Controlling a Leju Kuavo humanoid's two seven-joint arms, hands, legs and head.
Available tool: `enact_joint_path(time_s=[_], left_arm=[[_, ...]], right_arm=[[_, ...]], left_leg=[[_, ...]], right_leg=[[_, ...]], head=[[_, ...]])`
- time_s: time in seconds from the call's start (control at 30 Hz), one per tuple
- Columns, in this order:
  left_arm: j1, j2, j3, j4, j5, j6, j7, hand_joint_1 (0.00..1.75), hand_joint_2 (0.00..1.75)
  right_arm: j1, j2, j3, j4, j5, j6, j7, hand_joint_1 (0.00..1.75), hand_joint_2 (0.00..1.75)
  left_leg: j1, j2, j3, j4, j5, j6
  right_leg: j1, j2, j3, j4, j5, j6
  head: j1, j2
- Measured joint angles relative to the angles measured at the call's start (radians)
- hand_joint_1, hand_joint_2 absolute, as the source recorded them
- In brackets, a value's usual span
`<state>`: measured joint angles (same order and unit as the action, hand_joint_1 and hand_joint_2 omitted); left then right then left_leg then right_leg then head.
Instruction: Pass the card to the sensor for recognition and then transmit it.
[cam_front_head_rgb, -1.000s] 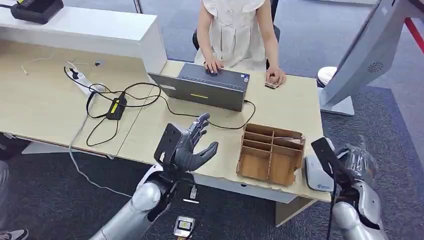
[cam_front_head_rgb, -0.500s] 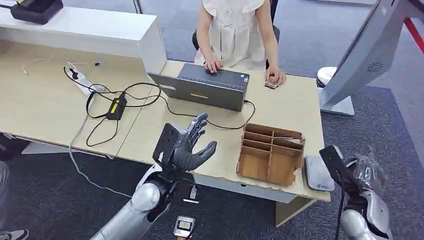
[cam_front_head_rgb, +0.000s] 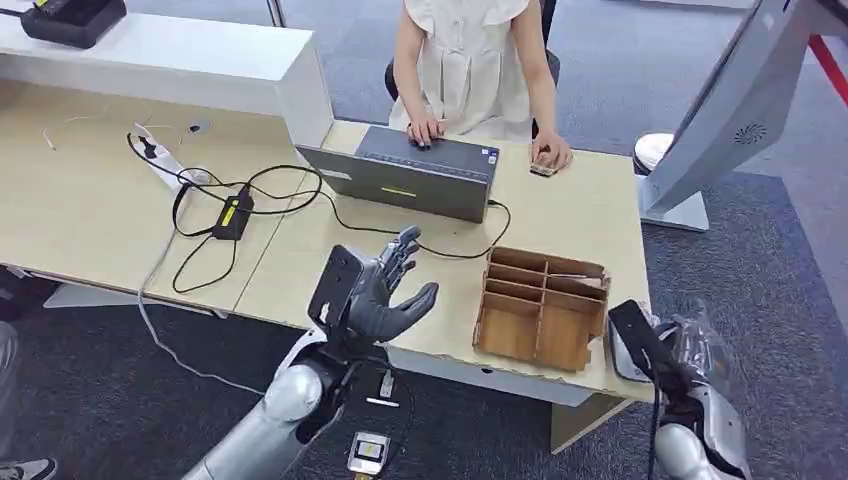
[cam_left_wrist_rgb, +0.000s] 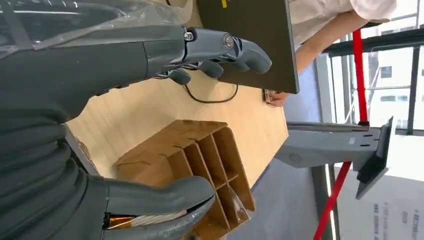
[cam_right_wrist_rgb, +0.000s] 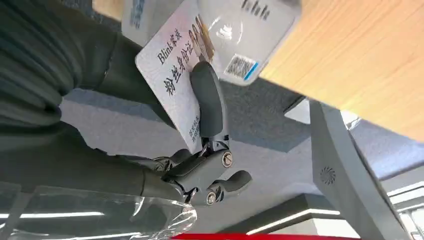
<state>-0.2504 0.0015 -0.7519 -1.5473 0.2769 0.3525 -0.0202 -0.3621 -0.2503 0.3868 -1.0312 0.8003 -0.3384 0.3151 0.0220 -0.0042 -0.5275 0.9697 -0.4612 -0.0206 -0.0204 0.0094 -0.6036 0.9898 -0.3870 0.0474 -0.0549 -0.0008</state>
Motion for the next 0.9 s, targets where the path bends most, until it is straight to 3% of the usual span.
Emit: enact_joint_path(time_s=[0.4, 0.9], left_arm=[[-0.001, -0.002, -0.001, 0.000, 0.003, -0.005, 0.006, 0.00, 1.75], [0.000, -0.002, -0.002, 0.000, -0.005, -0.012, 0.021, 0.00, 1.75]], right_arm=[[0.002, 0.032, 0.039, 0.028, -0.020, -0.004, 0.001, 1.75, 1.75], [0.009, 0.032, 0.064, 0.024, -0.031, -0.005, 0.022, 1.75, 1.75]], left_leg=[[0.000, 0.000, 0.000, 0.000, 0.000, 0.000], [0.000, 0.000, 0.000, 0.000, 0.000, 0.000]], right_leg=[[0.000, 0.000, 0.000, 0.000, 0.000, 0.000], [0.000, 0.000, 0.000, 0.000, 0.000, 0.000]], head=[[0.000, 0.000], [0.000, 0.000]])
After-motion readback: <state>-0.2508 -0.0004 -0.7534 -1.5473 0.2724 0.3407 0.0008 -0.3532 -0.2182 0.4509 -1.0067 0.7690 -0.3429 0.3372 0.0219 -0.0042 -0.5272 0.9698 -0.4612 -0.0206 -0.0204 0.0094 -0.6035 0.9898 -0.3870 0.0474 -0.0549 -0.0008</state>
